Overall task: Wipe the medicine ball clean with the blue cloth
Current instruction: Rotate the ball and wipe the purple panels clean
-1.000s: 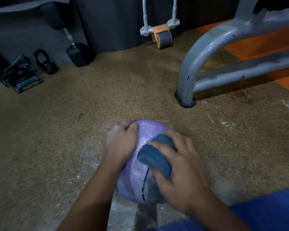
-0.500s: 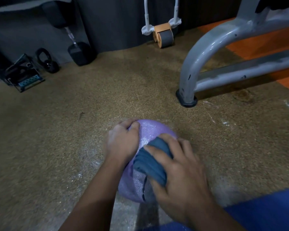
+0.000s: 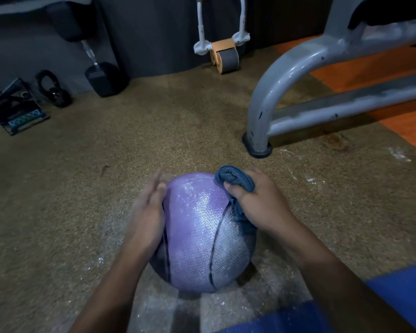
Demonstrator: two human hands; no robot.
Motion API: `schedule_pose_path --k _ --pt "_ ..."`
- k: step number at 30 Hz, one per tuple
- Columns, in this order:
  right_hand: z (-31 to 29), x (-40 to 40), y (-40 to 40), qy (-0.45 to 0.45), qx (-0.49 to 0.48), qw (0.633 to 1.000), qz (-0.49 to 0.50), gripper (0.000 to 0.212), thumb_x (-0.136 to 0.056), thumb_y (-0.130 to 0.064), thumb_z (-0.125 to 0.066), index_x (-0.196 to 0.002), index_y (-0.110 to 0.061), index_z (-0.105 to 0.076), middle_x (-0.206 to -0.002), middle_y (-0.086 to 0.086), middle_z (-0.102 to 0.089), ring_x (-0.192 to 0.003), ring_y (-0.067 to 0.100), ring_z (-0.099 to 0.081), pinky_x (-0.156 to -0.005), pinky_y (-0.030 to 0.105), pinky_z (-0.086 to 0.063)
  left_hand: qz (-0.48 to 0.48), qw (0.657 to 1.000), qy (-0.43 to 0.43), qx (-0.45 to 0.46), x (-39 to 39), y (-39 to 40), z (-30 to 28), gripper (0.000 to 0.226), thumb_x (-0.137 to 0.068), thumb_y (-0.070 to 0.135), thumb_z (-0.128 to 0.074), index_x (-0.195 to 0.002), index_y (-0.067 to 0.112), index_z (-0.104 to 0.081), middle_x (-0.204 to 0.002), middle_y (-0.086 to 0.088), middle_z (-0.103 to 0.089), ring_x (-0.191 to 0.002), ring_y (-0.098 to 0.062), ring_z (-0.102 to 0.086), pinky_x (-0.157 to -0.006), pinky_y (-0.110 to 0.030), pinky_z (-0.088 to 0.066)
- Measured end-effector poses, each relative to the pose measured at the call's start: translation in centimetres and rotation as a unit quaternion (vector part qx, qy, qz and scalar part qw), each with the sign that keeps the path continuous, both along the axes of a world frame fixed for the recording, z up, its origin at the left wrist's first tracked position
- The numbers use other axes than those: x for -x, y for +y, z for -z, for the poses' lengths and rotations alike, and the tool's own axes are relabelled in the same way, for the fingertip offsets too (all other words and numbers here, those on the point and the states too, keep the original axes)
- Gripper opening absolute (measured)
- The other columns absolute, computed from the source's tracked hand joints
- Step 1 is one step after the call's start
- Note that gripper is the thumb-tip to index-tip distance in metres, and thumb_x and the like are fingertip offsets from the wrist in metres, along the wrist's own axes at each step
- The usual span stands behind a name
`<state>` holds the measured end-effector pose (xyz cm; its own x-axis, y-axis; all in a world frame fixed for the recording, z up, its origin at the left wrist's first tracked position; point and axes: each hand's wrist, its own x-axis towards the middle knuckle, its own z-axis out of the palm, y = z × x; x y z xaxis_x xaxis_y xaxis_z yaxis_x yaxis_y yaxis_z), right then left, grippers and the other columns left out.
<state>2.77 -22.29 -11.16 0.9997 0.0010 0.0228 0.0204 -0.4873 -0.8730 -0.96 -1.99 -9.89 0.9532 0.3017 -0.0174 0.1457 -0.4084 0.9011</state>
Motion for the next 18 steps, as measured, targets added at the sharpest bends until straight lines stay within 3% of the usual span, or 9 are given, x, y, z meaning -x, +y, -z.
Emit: schedule_pose_path --k 3,5,8,13,16,18 --pt "0.1 -0.4 -0.1 -0.003 0.005 1.000 0.004 0.030 -0.075 -0.050 -0.060 -0.094 -0.030 -0.069 -0.101 -0.010 -0.058 -0.101 0.021 -0.061 -0.093 0.042 -0.047 -0.031 0.999 -0.029 0.021 1.0 -0.3 1.4 0.028 -0.098 0.036 -0.047 -0.119 0.040 -0.065 -0.132 0.021 -0.059 -0.128 0.002 -0.048 -0.103 -0.011 -0.028" --pt "-0.1 0.2 0.0 -0.011 0.033 0.999 0.006 0.027 -0.079 -0.047 -0.061 -0.098 -0.029 -0.069 -0.104 -0.011 -0.057 -0.102 0.021 -0.060 -0.092 0.042 -0.048 -0.037 0.998 -0.036 0.038 0.5 -0.4 1.8 0.032 -0.091 0.041 -0.046 -0.113 0.043 -0.068 -0.128 0.023 -0.062 -0.126 0.002 -0.050 -0.110 -0.021 -0.031" --pt "-0.9 3.4 -0.1 -0.101 0.126 0.987 -0.011 0.043 -0.078 -0.050 -0.054 -0.113 -0.031 -0.066 -0.119 -0.011 -0.054 -0.108 0.022 -0.057 -0.092 0.041 -0.048 -0.031 0.998 -0.034 0.044 -0.4 0.0 2.1 0.036 -0.087 0.045 -0.044 -0.111 0.044 -0.070 -0.125 0.025 -0.063 -0.126 0.002 -0.051 -0.116 -0.037 -0.032" --pt "-2.3 8.8 2.2 -0.224 0.216 0.945 -0.097 0.056 -0.068 -0.050 -0.054 -0.122 -0.036 -0.059 -0.135 0.002 -0.055 -0.108 0.032 -0.055 -0.082 0.047 -0.053 0.000 0.996 -0.062 0.057 0.1 -0.5 1.9 0.036 -0.087 0.039 -0.048 -0.114 0.039 -0.071 -0.126 0.020 -0.064 -0.126 -0.001 -0.052 -0.115 -0.040 -0.034" --pt "-3.0 6.4 2.4 -0.212 0.241 0.941 -0.105 0.050 -0.073 -0.049 -0.052 -0.121 -0.037 -0.060 -0.133 -0.004 -0.054 -0.106 0.028 -0.054 -0.082 0.043 -0.051 0.011 0.996 -0.068 0.061 0.3 -0.5 2.0 0.036 -0.088 0.037 -0.049 -0.116 0.037 -0.071 -0.128 0.019 -0.064 -0.126 0.000 -0.052 -0.114 -0.039 -0.034" --pt "-2.8 3.1 1.6 -0.134 0.178 0.971 -0.082 0.041 -0.079 -0.047 -0.056 -0.118 -0.037 -0.063 -0.125 -0.012 -0.053 -0.106 0.022 -0.055 -0.087 0.040 -0.048 0.006 0.996 -0.070 0.056 0.2 -0.5 2.2 0.036 -0.088 0.040 -0.049 -0.116 0.039 -0.070 -0.127 0.020 -0.064 -0.126 0.000 -0.052 -0.114 -0.040 -0.034"
